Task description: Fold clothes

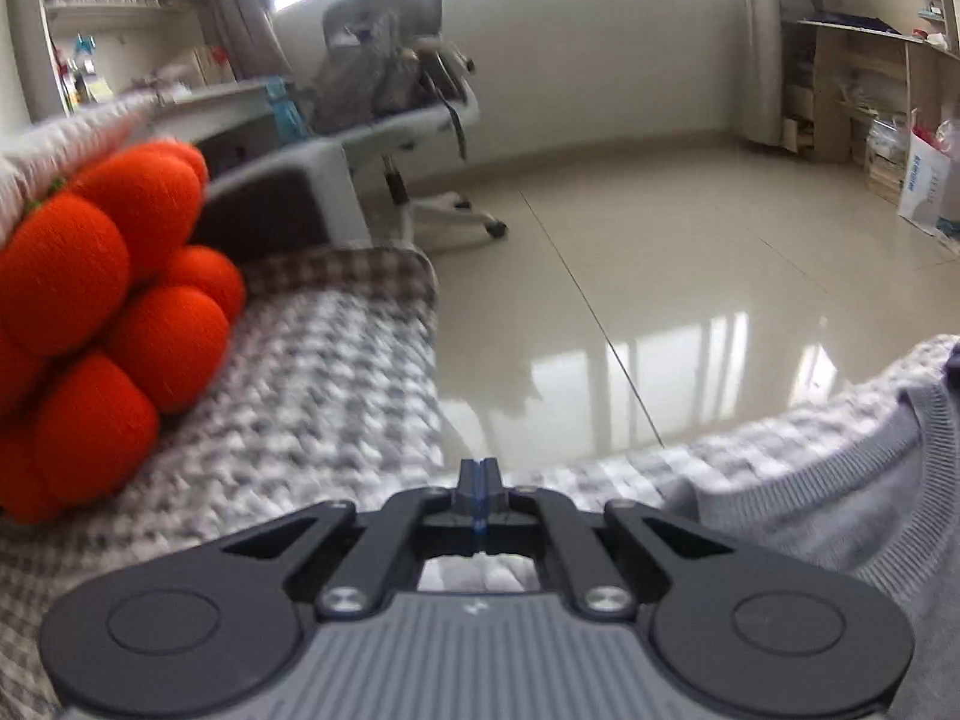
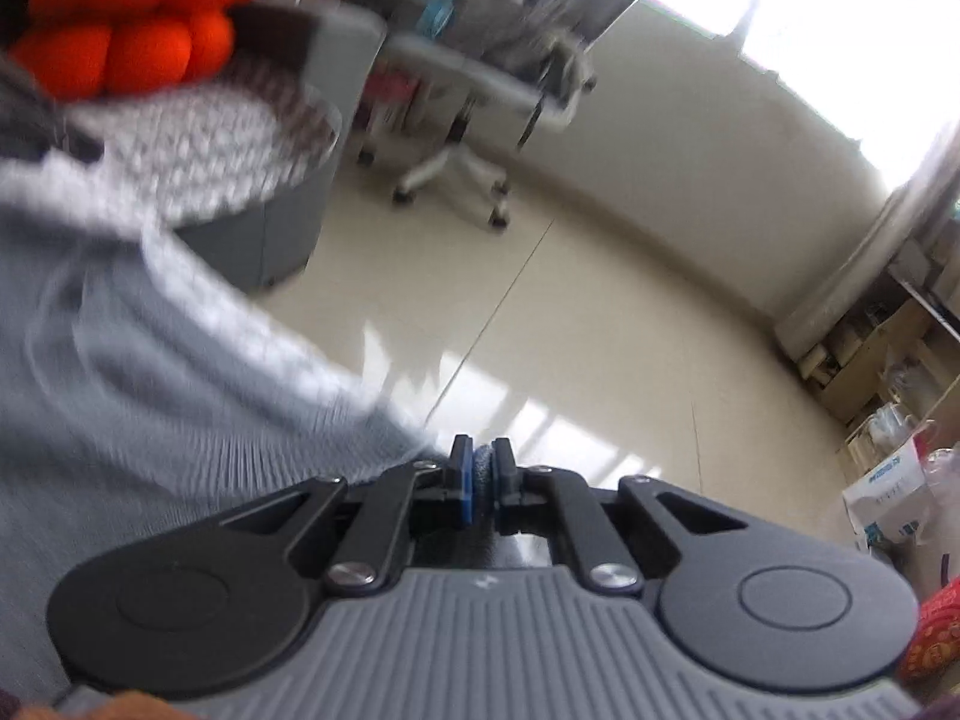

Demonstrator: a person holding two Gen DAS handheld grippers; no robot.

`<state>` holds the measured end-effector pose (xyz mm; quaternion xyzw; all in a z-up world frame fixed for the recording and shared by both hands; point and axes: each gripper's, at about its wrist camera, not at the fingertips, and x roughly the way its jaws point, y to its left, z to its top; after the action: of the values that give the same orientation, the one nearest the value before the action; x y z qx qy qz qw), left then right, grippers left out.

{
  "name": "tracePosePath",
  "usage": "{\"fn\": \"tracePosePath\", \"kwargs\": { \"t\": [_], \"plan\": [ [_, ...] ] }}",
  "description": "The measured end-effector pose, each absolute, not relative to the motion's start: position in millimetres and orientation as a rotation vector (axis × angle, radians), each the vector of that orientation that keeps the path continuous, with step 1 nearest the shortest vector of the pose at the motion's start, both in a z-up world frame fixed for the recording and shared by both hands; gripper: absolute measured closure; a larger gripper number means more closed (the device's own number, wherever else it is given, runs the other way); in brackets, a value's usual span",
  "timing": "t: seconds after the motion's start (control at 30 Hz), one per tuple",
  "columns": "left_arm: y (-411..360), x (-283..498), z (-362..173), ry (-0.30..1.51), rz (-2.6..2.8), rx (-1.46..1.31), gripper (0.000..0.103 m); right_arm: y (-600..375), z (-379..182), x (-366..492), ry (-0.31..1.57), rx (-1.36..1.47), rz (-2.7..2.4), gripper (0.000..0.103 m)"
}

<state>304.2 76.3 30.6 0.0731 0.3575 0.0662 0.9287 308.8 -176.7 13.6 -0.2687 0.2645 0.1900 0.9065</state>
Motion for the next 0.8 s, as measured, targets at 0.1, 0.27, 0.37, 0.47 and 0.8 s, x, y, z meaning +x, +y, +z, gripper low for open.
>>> {"fn": "tracePosePath", "kwargs": {
  "t": [0.1, 0.27, 0.37, 0.47, 0.8],
  "plan": [
    [100.3, 293.8, 31.9, 0.76, 0.094, 0.053, 0.095, -190.8, 19.4, 306.1, 0.545, -0.489, 0.45, 0.093],
    [107.7, 283.2, 26.7, 0.742, -0.046, 0.005, 0.042, -232.7, 50.1, 317.0, 0.562, -0.215, 0.501, 0.06],
    [102.4, 284.7, 17.3, 0.75, -0.08, 0.006, 0.042, -235.3, 49.7, 320.3, 0.595, -0.192, 0.539, 0.06],
    [91.4, 283.6, 11.4, 0.745, -0.048, 0.039, 0.058, -228.5, 41.6, 321.0, 0.641, -0.211, 0.574, 0.06],
    [51.9, 281.4, 22.5, 0.636, 0.166, 0.203, 0.102, -176.1, 30.7, 288.9, 0.542, -0.514, 0.454, 0.097]
  ]
}}
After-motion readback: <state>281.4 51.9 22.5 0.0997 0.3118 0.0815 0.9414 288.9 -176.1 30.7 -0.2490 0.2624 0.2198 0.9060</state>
